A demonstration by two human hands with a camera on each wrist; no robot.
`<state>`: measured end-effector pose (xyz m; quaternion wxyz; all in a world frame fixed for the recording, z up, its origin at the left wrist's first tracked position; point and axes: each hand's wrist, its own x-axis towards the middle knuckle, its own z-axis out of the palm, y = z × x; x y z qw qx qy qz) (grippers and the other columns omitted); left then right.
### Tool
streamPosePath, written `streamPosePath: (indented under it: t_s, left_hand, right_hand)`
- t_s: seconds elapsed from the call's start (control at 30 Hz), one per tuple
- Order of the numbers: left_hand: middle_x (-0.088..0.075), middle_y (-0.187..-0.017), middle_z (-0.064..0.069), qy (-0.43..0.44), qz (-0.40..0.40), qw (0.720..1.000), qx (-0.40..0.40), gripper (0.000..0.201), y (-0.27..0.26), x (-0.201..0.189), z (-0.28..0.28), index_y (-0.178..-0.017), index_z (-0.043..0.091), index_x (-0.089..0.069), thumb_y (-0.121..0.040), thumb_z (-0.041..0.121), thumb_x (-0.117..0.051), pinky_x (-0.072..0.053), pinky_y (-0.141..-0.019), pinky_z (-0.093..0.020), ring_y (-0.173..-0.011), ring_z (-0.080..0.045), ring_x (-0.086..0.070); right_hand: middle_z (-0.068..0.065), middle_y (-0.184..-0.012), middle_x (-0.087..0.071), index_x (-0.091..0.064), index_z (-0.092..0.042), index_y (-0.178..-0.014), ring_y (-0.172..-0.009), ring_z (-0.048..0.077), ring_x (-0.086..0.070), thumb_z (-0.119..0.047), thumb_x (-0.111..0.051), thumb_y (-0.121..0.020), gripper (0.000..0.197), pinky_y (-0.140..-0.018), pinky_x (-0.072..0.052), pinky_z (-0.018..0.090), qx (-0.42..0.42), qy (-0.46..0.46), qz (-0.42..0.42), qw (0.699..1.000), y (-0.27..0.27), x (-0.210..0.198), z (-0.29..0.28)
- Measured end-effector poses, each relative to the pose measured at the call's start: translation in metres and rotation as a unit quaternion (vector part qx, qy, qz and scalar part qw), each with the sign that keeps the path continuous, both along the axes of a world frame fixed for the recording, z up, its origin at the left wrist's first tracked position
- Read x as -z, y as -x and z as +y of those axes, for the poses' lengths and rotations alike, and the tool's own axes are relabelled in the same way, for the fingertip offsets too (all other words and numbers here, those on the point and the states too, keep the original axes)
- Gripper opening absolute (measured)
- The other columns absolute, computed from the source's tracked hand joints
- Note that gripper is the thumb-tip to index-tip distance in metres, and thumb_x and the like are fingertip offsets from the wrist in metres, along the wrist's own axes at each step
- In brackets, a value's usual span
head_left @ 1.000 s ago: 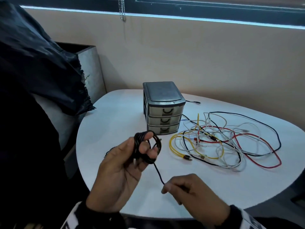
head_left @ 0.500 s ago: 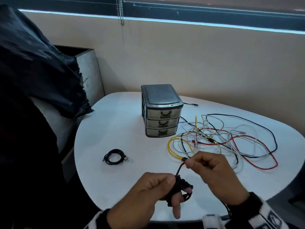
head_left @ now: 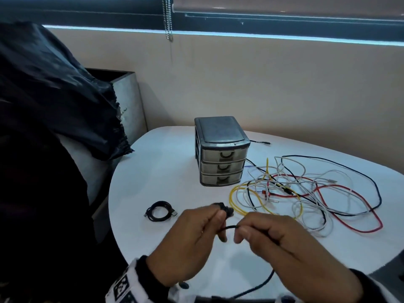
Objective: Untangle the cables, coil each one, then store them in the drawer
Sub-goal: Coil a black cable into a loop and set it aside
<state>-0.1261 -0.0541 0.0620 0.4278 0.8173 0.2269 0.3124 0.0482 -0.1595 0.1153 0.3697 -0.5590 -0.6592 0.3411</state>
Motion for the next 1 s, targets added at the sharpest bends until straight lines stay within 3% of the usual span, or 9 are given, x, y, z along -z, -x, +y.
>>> streamPosePath:
  t_s: [0.13,0.23,0.3,0.37,0.43,0.57,0.67,0.8,1.0]
  left_hand:
    - [-0.062,-0.065,0.003,0.279,-0.087,0.947,0.134,0.047,0.003,-0.008,-0.018,-0.091,0.001,-0.073,-0.102,0.038,-0.046,-0.045,-0.079,-0.020,-0.065,-0.010,-0.060]
    - [-0.050,-0.059,-0.001,0.460,-0.280,0.838,0.089,0.045,0.001,-0.019,-0.018,-0.087,-0.001,-0.075,-0.077,0.042,-0.080,-0.056,-0.078,-0.030,-0.049,-0.016,-0.053]
    - [-0.049,-0.062,-0.003,0.462,-0.376,0.803,0.014,0.036,0.001,-0.023,-0.008,-0.086,-0.001,-0.075,-0.076,0.033,-0.079,-0.057,-0.077,-0.030,-0.053,-0.019,-0.055]
    - [-0.057,-0.067,-0.005,0.378,-0.378,0.843,-0.062,0.026,0.001,-0.020,0.003,-0.086,0.001,-0.074,-0.084,0.026,-0.069,-0.056,-0.075,-0.027,-0.062,-0.022,-0.061]
    - [-0.068,-0.076,-0.002,0.222,-0.270,0.927,-0.139,0.030,0.002,-0.006,0.013,-0.081,0.010,-0.071,-0.094,0.032,-0.055,-0.052,-0.080,-0.023,-0.077,-0.023,-0.068]
    - [-0.067,-0.074,0.007,0.015,0.014,0.998,-0.058,0.048,0.000,0.022,-0.004,-0.069,0.022,-0.061,-0.100,0.051,-0.039,-0.047,-0.077,-0.029,-0.078,-0.007,-0.065]
    - [-0.062,-0.061,0.007,0.176,-0.018,0.981,0.081,0.041,-0.003,0.013,-0.025,-0.071,0.032,-0.066,-0.102,0.039,-0.041,-0.041,-0.070,-0.016,-0.069,-0.005,-0.060]
    - [-0.057,-0.064,0.006,0.363,-0.157,0.901,0.179,0.038,0.006,-0.007,-0.020,-0.095,0.014,-0.075,-0.096,0.047,-0.056,-0.048,-0.085,-0.026,-0.059,-0.014,-0.058]
    - [-0.056,-0.076,-0.003,0.376,-0.315,0.868,0.080,0.041,-0.010,-0.008,-0.018,-0.104,0.003,-0.072,-0.091,0.042,-0.067,-0.050,-0.083,-0.034,-0.072,-0.020,-0.061]
  right_hand:
    - [0.001,-0.056,-0.043,-0.069,-0.026,-0.076,-0.053,0.009,-0.033,-0.039,-0.062,-0.091,0.021,-0.051,-0.028,0.018,0.101,-0.052,0.050,0.992,-0.023,0.017,0.011]
    - [-0.003,-0.053,-0.037,-0.072,-0.023,-0.078,-0.051,0.011,-0.030,-0.033,-0.061,-0.095,0.023,-0.050,-0.025,0.024,0.136,-0.015,0.106,0.985,-0.018,0.050,0.013]
    - [-0.004,-0.054,-0.039,-0.072,-0.025,-0.082,-0.054,0.013,-0.033,-0.040,-0.057,-0.091,0.023,-0.054,-0.025,0.029,0.098,0.020,0.100,0.990,-0.006,0.069,0.009]
    - [-0.009,-0.053,-0.045,-0.069,-0.028,-0.084,-0.054,0.008,-0.038,-0.036,-0.054,-0.093,0.019,-0.055,-0.030,0.027,0.028,0.066,0.064,0.995,0.008,0.075,0.001]
    - [-0.012,-0.056,-0.051,-0.065,-0.034,-0.084,-0.054,0.003,-0.043,-0.029,-0.054,-0.098,0.018,-0.057,-0.034,0.020,-0.036,0.093,0.008,0.995,0.018,0.067,-0.006]
    - [-0.013,-0.056,-0.051,-0.062,-0.029,-0.079,-0.052,0.003,-0.043,-0.020,-0.056,-0.098,0.022,-0.054,-0.031,0.014,-0.018,0.030,0.010,0.999,0.015,0.028,-0.008]
    - [-0.013,-0.056,-0.049,-0.064,-0.026,-0.076,-0.053,0.003,-0.042,-0.023,-0.058,-0.097,0.022,-0.055,-0.031,0.012,0.084,-0.051,0.037,0.994,-0.002,0.024,-0.002]
    - [-0.004,-0.055,-0.045,-0.066,-0.023,-0.077,-0.052,0.006,-0.038,-0.041,-0.052,-0.091,0.026,-0.054,-0.031,0.017,0.138,-0.039,0.091,0.985,-0.001,0.044,-0.001]
    - [0.000,-0.051,-0.046,-0.061,-0.013,-0.076,-0.043,0.008,-0.035,-0.015,-0.048,-0.102,0.030,-0.047,-0.030,0.017,0.133,0.036,0.196,0.971,0.030,0.041,0.004]
